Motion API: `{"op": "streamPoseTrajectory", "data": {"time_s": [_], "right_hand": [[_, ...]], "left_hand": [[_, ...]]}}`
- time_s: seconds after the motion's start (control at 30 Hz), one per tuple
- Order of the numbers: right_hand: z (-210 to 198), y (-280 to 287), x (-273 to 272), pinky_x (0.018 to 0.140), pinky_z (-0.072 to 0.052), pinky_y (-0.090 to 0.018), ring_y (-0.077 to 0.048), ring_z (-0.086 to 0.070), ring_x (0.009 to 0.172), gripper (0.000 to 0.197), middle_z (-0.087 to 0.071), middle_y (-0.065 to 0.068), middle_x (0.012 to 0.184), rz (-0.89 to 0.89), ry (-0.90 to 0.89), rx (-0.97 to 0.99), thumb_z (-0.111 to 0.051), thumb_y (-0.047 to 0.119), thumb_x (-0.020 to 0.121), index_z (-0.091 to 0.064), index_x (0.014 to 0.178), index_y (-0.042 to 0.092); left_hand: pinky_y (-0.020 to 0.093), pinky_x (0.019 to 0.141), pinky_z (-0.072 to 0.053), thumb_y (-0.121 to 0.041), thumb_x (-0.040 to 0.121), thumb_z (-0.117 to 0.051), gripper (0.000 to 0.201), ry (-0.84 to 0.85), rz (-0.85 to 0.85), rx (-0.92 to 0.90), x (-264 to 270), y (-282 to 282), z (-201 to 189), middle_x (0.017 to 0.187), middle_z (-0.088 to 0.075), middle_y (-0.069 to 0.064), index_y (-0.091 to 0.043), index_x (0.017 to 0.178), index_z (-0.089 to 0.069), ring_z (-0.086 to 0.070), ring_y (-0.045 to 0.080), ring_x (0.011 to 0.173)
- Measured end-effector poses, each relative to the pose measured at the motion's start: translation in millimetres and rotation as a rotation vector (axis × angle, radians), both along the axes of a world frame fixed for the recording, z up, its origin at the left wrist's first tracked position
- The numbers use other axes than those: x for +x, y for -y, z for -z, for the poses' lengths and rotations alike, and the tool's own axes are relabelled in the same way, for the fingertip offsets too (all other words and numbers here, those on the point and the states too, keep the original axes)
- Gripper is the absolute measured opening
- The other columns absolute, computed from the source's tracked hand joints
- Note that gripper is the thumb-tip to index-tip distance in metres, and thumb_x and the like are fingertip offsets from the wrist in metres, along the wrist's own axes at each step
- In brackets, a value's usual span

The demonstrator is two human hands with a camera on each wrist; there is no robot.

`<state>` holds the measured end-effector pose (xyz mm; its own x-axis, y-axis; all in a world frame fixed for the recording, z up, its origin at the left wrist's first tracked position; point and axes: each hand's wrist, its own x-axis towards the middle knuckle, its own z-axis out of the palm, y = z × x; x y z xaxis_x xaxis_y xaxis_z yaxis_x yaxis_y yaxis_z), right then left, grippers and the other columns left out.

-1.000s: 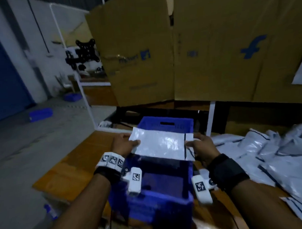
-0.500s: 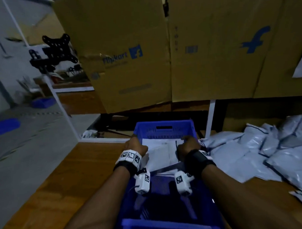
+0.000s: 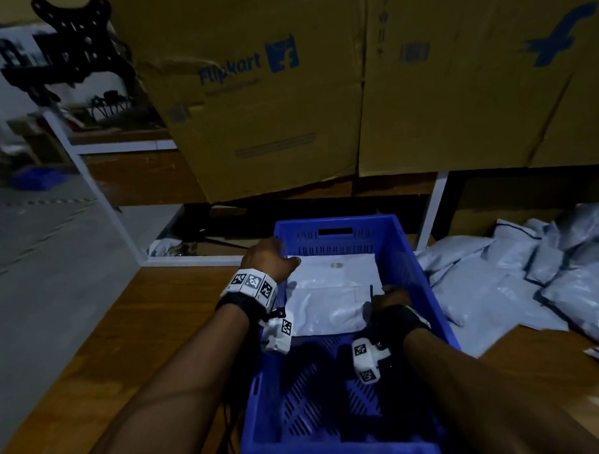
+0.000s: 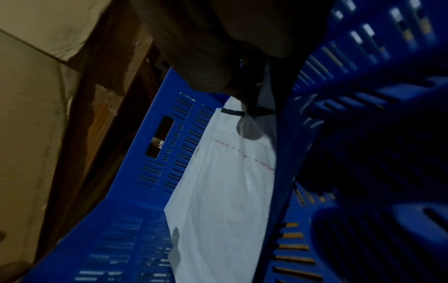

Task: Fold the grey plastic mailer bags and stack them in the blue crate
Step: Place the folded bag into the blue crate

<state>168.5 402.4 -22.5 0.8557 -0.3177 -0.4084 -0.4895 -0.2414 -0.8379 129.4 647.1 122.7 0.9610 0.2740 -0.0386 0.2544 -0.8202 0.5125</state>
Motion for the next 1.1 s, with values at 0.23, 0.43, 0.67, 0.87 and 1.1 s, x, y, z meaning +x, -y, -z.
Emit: {"op": "streamPoseTrajectory", "data": {"time_s": [0.23, 0.43, 0.67, 0.87, 1.1], "right_hand": [[-23, -4, 19, 0.103, -0.05, -0.047, -0.041, -0.06, 0.117, 0.031, -0.062, -0.022, 0.129, 0.053, 0.081, -0.089, -0.065, 0.0, 0.09, -0.06, 0.121, 0.002], [-18, -4, 16, 0.103, -0.05, -0.046, -0.042, -0.06, 0.118, 0.036, -0.064, -0.021, 0.128, -0.071, -0.001, -0.226, -0.068, 0.01, 0.092, -0.062, 0.127, 0.005], [-27, -4, 12, 0.084, -0.052, -0.038, -0.041, -0.064, 0.111, 0.034, -0.066, -0.022, 0.122, -0.149, -0.022, -0.325, -0.066, 0.014, 0.095, -0.061, 0.125, 0.0], [-47, -13, 9, 0.078, -0.053, -0.038, -0.039, -0.067, 0.105, 0.027, -0.068, -0.02, 0.115, -0.294, -0.004, -0.486, -0.065, 0.019, 0.096, -0.064, 0.114, -0.002], [-97, -10, -10, 0.086, -0.055, -0.038, -0.033, -0.069, 0.102, 0.028, -0.072, -0.015, 0.104, -0.587, 0.053, -0.652, -0.072, 0.028, 0.093, -0.073, 0.104, 0.002]], "left_hand": [[0.035, 0.092, -0.053, -0.051, 0.082, -0.078, 0.034, 0.021, -0.004, -0.041, 8, -11, 11, 0.125, -0.068, 0.003, -0.026, 0.101, -0.065, -0.064, 0.029, 0.112], [0.032, 0.089, -0.051, -0.052, 0.083, -0.078, 0.039, 0.037, 0.003, -0.028, 13, -9, 14, 0.124, -0.068, 0.003, -0.024, 0.108, -0.068, -0.064, 0.028, 0.111], [0.033, 0.091, -0.051, -0.052, 0.083, -0.078, 0.043, 0.035, 0.004, -0.024, 14, -6, 14, 0.127, -0.068, 0.003, -0.023, 0.113, -0.067, -0.064, 0.029, 0.113], [0.035, 0.091, -0.054, -0.051, 0.083, -0.078, 0.04, -0.002, 0.077, 0.008, 12, -3, 5, 0.122, -0.069, 0.006, -0.019, 0.106, -0.07, -0.065, 0.03, 0.109], [0.037, 0.087, -0.056, -0.054, 0.083, -0.078, 0.044, -0.077, 0.276, 0.136, 5, 0, -17, 0.107, -0.073, 0.008, -0.013, 0.1, -0.074, -0.067, 0.028, 0.097]]}}
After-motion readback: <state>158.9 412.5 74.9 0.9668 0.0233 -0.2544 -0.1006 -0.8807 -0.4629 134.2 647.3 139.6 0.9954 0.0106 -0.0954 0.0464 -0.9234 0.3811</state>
